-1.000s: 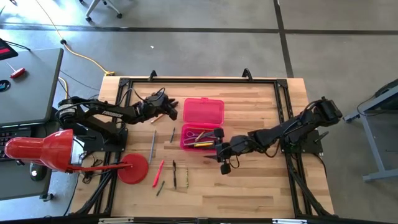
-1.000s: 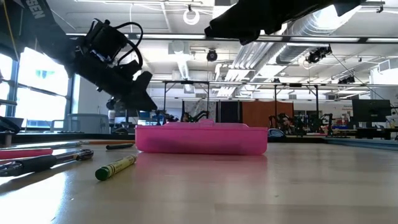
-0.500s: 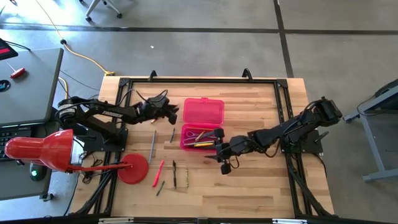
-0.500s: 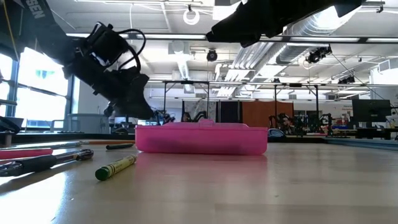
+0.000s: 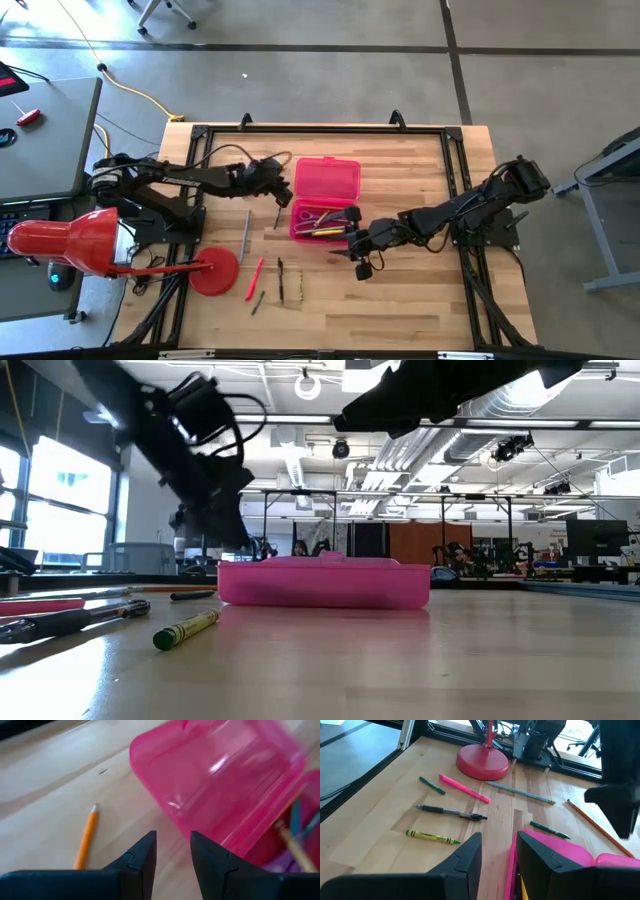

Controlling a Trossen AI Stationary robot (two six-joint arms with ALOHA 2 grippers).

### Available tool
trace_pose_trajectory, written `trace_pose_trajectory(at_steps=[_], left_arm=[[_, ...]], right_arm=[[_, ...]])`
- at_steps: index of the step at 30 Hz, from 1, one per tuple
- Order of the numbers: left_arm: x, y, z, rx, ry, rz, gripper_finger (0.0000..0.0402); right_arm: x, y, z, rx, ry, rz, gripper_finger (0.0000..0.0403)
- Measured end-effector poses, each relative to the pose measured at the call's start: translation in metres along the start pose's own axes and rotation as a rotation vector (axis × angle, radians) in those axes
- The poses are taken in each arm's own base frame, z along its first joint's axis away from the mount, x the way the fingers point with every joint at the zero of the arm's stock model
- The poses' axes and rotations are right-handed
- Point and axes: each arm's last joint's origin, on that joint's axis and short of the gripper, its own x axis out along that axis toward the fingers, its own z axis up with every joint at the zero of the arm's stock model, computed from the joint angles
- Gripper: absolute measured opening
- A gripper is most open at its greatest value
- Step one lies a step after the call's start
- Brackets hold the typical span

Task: Pick & place school supplies into a supply box
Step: Put the top dark green crayon into the pink supply box

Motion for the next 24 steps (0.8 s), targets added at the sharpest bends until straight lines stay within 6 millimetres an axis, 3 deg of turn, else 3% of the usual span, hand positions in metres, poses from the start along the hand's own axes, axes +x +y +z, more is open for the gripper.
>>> trace_pose_trajectory(at_steps=[5, 8, 14, 19, 24], left_arm=[[-0.022, -0.023, 0.006, 0.065, 0.066, 0.221, 0.015], [-0.029, -0.036, -0.002, 0.032, 0.044, 0.211, 0.015], [-0.038, -0.054, -0.043, -0.019, 0.041, 0.185, 0.015], [-0.042, -0.057, -0.08, -0.155, -0.112, 0.224, 0.0149], [-0.036, -0.064, -0.1, -0.169, -0.171, 0.196, 0.0149]], right_arm=[[0.0, 0.0, 0.0, 0.0, 0.001, 0.0, 0.01], [0.0, 0.0, 0.0, 0.0, 0.001, -0.004, 0.01], [0.0, 0.0, -0.001, -0.002, 0.012, -0.003, 0.01], [0.0, 0.0, -0.002, -0.004, 0.02, -0.002, 0.01], [0.0, 0.0, -0.002, -0.004, 0.022, -0.002, 0.01]])
